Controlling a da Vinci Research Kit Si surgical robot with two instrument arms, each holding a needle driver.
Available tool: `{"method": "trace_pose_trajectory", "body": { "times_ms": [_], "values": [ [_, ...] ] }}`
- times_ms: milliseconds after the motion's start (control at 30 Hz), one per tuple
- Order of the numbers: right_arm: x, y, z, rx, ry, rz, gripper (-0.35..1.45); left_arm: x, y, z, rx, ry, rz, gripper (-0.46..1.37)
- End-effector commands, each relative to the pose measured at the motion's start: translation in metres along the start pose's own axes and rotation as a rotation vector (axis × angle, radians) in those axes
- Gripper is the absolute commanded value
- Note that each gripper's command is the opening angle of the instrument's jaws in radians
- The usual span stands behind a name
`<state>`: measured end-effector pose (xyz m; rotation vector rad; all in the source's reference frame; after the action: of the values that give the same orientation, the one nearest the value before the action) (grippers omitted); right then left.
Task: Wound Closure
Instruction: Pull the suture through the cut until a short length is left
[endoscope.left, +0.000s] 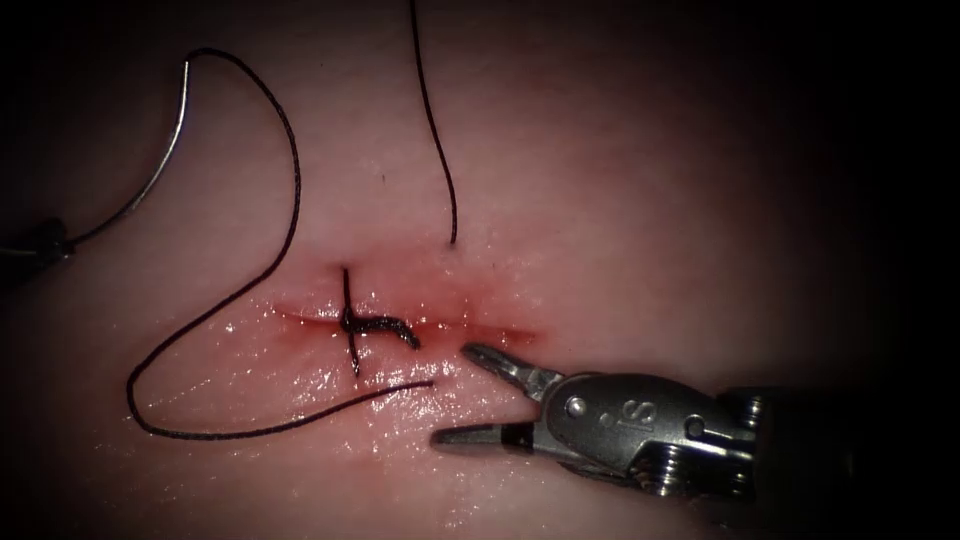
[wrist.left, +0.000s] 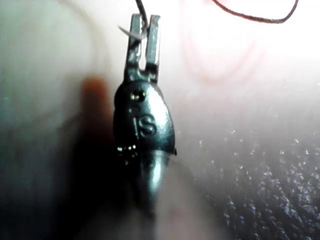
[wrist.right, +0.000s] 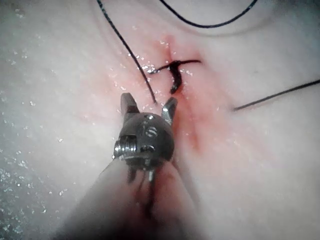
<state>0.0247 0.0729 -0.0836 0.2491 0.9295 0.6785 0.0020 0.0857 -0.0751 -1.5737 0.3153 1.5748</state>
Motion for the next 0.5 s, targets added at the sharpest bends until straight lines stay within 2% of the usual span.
{"method": "trace_pose_trajectory", "body": {
  "times_ms": [33, 133, 267, 500],
  "values": [
    [-0.0002, -0.0003, 0.0003, 0.014, -0.007, -0.004, 0.91, 0.0000, 0.0000, 0.0000, -0.003, 0.000, -0.001, -0.35],
    [-0.0004, -0.0008, 0.0011, 0.027, -0.012, -0.009, 0.92, 0.0000, 0.0000, 0.0000, -0.002, 0.000, -0.001, -0.35],
    [0.0000, -0.0012, 0.0021, 0.036, -0.011, -0.009, 0.83, 0.0000, 0.0000, 0.0000, -0.003, 0.000, -0.001, -0.35],
    [0.0007, -0.0006, 0.0029, 0.028, -0.012, -0.009, 0.73, 0.0001, 0.0001, 0.0000, -0.002, -0.001, -0.001, -0.35]
  ]
}}
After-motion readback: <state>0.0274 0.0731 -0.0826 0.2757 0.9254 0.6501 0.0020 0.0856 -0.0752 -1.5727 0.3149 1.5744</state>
